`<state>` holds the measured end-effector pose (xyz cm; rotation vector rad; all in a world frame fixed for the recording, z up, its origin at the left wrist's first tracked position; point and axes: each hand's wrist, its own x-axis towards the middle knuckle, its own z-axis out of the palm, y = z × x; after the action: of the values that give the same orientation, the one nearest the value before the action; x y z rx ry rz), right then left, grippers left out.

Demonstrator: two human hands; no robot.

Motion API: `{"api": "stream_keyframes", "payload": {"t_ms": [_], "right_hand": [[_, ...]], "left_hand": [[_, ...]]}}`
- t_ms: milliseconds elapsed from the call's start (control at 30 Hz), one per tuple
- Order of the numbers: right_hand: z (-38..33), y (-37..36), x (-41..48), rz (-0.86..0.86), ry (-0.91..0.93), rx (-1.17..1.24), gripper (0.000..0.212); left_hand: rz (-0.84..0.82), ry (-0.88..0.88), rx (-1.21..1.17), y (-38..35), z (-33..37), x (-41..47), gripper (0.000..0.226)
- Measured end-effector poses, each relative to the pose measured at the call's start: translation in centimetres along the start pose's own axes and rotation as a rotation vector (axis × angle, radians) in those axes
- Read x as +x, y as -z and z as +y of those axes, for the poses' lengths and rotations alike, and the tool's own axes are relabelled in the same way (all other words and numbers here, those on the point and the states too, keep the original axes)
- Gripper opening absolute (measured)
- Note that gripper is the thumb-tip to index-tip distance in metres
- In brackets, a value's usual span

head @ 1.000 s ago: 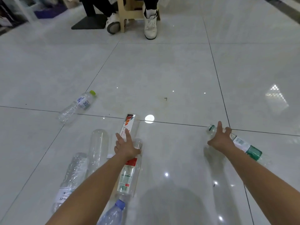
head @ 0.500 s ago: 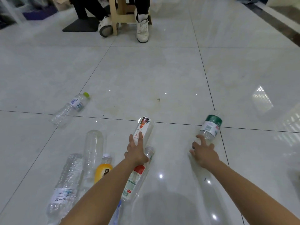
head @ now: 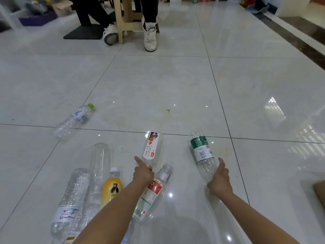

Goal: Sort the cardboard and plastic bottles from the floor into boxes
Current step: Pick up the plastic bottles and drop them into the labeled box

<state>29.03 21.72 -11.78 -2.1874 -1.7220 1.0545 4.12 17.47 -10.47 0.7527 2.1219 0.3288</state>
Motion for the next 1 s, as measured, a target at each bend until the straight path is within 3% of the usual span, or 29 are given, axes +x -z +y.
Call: {"api": "stream_keyframes", "payload": {"t_ms": [67,167,267,400,533,733,867,1000], "right_hand": [[0.1,-0.4,0.6,-0.101,-0.180,0.161,0.079],[0.0,-0.7,0.4,-0.224,-0.384,0.416,0.022],[0.0,-0.6,-0.5,-0.294,-0.485,0.598,0.006],[-0.6,1.6,-2.1,-0.305,-0.479,0.600,0.018],[-0.2,6.4,-4.1,-0.190,-0.462,0.693,0.025],[3.4,17.2,-9.0,0.142,-0.409,0.901,0.023],[7.4,25.6,-13.1,0.429,-0.440,1.058,0.028],[13.0,31.7,-16.7,0.590,-0.502,1.278,0.027]], "left_hand": [[-0.002,0.060,0.027,0.2,0.0,0.0,0.089],[-0.071,0.096,0.077,0.4,0.5,-0.8,0.061],[-0.146,0.085,-0.062,0.2,1.7,-1.6,0.055],[-0.196,0.032,-0.172,0.1,5.1,-3.9,0.059],[-0.304,-0.102,-0.133,-1.6,9.9,-7.7,0.060],[-0.467,-0.437,-0.047,-8.2,18.9,-17.0,0.053],[-0.594,-0.671,-0.011,-13.7,24.9,-25.4,0.049],[-0.711,-0.871,0.092,-19.4,28.7,-33.1,0.049]]}}
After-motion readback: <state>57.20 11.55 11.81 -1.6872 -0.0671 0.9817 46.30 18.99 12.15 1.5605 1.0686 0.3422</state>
